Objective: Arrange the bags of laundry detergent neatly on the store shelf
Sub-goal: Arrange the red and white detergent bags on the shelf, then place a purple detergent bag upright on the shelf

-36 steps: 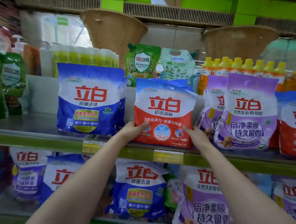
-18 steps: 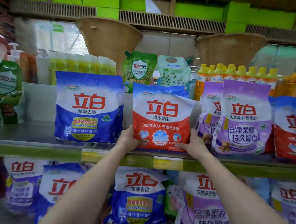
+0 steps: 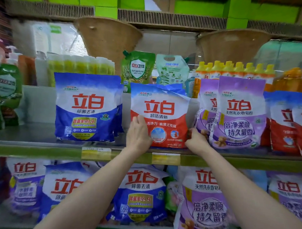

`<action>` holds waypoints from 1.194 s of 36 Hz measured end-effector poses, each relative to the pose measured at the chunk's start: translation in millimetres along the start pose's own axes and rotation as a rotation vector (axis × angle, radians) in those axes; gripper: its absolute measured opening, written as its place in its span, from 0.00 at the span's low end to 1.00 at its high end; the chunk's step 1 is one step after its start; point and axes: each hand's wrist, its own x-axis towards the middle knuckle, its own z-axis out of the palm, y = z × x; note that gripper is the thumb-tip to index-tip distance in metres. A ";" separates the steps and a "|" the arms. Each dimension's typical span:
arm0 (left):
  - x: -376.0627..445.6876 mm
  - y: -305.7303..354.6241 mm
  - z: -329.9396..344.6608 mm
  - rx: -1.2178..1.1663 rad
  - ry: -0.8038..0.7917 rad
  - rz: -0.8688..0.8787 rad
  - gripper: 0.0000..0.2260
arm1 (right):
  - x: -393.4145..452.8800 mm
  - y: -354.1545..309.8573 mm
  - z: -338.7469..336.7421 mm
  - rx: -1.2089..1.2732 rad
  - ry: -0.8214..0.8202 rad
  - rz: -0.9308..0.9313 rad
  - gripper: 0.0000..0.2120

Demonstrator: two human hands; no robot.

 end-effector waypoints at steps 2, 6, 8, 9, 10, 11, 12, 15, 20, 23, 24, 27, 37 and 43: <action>1.2 14.1 3.3 -0.019 -0.097 0.057 0.18 | -3.5 4.2 -5.8 0.024 0.031 -0.008 0.23; 1.8 46.6 19.6 -0.006 -0.245 0.126 0.10 | -2.8 27.2 -32.9 0.011 0.086 -0.040 0.16; -2.1 65.9 31.1 0.000 -0.279 0.157 0.09 | -1.4 43.0 -52.2 0.007 0.134 -0.031 0.12; -3.6 75.1 37.2 -0.006 -0.284 0.168 0.09 | -1.1 51.3 -62.0 -0.002 0.160 -0.017 0.10; -4.6 84.6 43.8 -0.019 -0.285 0.170 0.09 | -2.1 59.8 -72.0 -0.022 0.188 0.002 0.09; -5.0 94.2 50.0 -0.036 -0.282 0.166 0.09 | -2.1 69.6 -81.4 -0.030 0.213 0.024 0.09; -4.6 104.4 55.9 -0.058 -0.283 0.151 0.09 | -2.4 80.2 -91.4 -0.034 0.241 0.039 0.09; -1.6 138.6 73.9 -0.120 -0.304 0.100 0.13 | 1.2 118.2 -122.2 -0.046 0.284 0.095 0.11; 2.8 178.8 110.1 -0.358 -0.419 -0.091 0.27 | 14.3 172.0 -169.1 0.023 0.310 0.113 0.25; 7.9 184.3 137.2 -0.417 -0.429 -0.139 0.30 | 30.8 198.8 -177.8 0.104 0.178 0.119 0.32; 9.3 185.3 144.9 -0.442 -0.435 -0.162 0.27 | 38.1 207.1 -178.5 0.142 0.125 0.114 0.34; 12.4 183.5 163.5 -0.512 -0.471 -0.210 0.40 | 104.9 264.6 -157.5 0.264 0.005 0.072 0.45; 13.4 176.3 168.3 -0.683 -0.301 -0.246 0.21 | 72.7 207.5 -143.7 0.639 -0.088 -0.128 0.26; 14.5 179.4 156.5 -0.698 -0.164 -0.405 0.16 | 81.5 200.7 -131.4 0.613 -0.157 -0.134 0.25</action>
